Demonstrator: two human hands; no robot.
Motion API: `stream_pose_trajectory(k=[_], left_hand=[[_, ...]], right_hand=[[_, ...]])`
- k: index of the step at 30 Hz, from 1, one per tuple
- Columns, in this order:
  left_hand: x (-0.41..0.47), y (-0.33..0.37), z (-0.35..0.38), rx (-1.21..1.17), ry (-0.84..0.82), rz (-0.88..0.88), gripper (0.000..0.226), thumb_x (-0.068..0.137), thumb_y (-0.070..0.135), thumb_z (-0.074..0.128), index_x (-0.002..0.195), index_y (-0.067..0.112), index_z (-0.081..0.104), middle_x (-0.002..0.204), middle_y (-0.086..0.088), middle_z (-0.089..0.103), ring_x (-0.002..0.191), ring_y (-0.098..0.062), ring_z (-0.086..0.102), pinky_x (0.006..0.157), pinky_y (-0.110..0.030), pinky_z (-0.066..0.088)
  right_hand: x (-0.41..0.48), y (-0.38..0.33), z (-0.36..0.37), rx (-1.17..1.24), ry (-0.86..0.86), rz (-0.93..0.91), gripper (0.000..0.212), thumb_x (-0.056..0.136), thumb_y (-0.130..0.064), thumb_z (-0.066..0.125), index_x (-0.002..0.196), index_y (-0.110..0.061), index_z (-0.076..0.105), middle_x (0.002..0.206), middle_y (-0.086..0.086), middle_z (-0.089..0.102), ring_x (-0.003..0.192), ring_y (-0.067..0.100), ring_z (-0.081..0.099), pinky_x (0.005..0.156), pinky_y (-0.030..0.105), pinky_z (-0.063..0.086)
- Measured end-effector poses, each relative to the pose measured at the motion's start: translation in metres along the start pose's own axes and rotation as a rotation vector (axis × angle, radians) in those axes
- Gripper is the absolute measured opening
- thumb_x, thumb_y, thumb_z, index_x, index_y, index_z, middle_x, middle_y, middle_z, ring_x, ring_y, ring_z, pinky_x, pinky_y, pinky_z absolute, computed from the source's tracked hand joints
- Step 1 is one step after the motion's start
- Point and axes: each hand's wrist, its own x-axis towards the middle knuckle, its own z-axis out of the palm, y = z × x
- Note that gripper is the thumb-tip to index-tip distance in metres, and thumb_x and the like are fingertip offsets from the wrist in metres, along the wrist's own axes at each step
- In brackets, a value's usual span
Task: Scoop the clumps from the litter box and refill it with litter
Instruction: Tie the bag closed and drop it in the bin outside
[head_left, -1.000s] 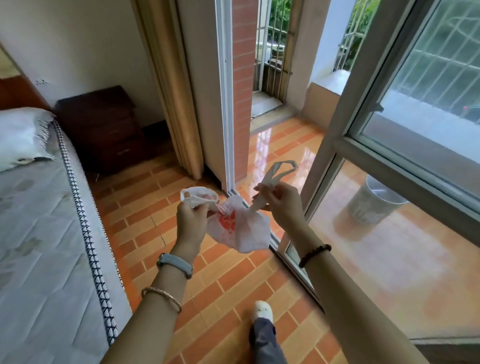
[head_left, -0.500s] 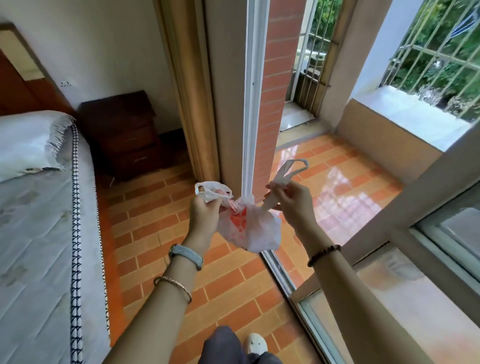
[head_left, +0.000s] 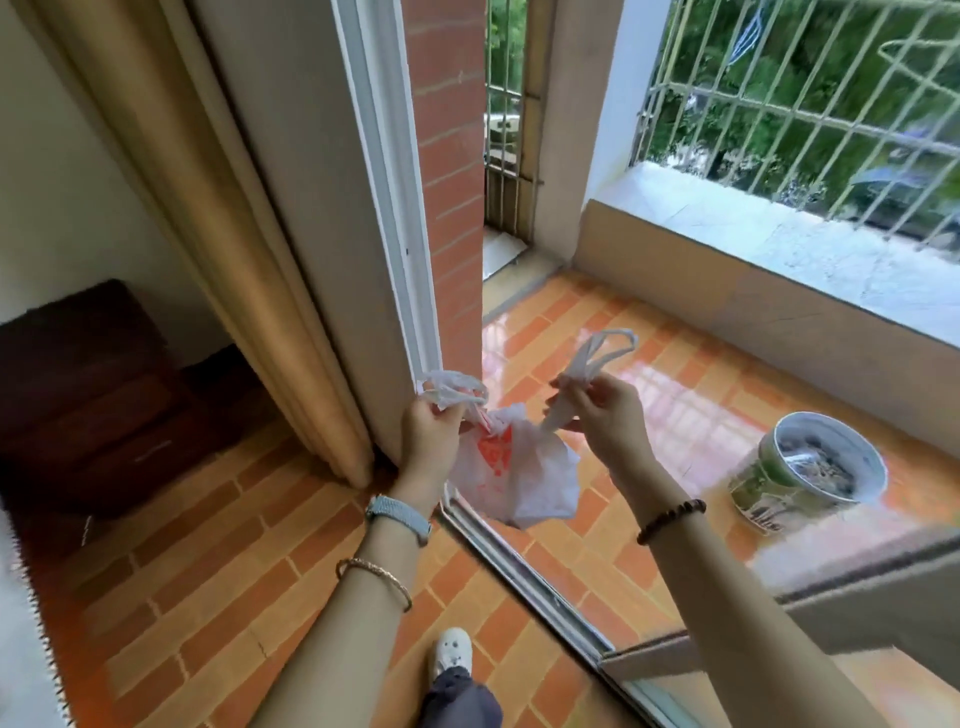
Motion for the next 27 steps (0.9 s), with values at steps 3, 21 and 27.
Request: stream_pose_trajectory(k=[3,21,27], left_hand=[[0.048,0.002,0.013,0.029,-0.107,-0.022,0.037,0.081,0.0,0.057,0.067,0.03,0.073,0.074,0.007,0.072,0.087,-0.03,0.069,0.082,-0.049,0.057],[0.176,0.008,0.207,-0.108,-0.602,-0.1,0.013,0.085,-0.015,0.054,0.089,-0.011,0.066,0.074,-0.005,0.067,0.066,-0.008,0.067,0.058,-0.019,0.053],[0.217,0.009,0.306,-0.051,-0.69,-0.064,0.026,0.082,-0.013,0.052,0.066,0.001,0.068,0.07,0.005,0.069,0.073,-0.012,0.068,0.063,-0.027,0.054]], right_hand=[[0.031,-0.001,0.003,0.023,0.097,0.043,0.016,0.094,-0.01,0.059,0.083,-0.015,0.07,0.076,0.009,0.072,0.073,0.025,0.072,0.069,0.044,0.06],[0.145,0.031,-0.111,0.12,0.57,0.121,0.02,0.092,-0.012,0.063,0.1,0.005,0.069,0.087,0.009,0.074,0.084,0.017,0.073,0.068,0.032,0.06],[0.208,0.033,-0.175,0.116,0.644,0.137,0.012,0.093,-0.017,0.063,0.092,-0.007,0.071,0.088,0.007,0.074,0.088,0.016,0.073,0.068,0.032,0.06]])
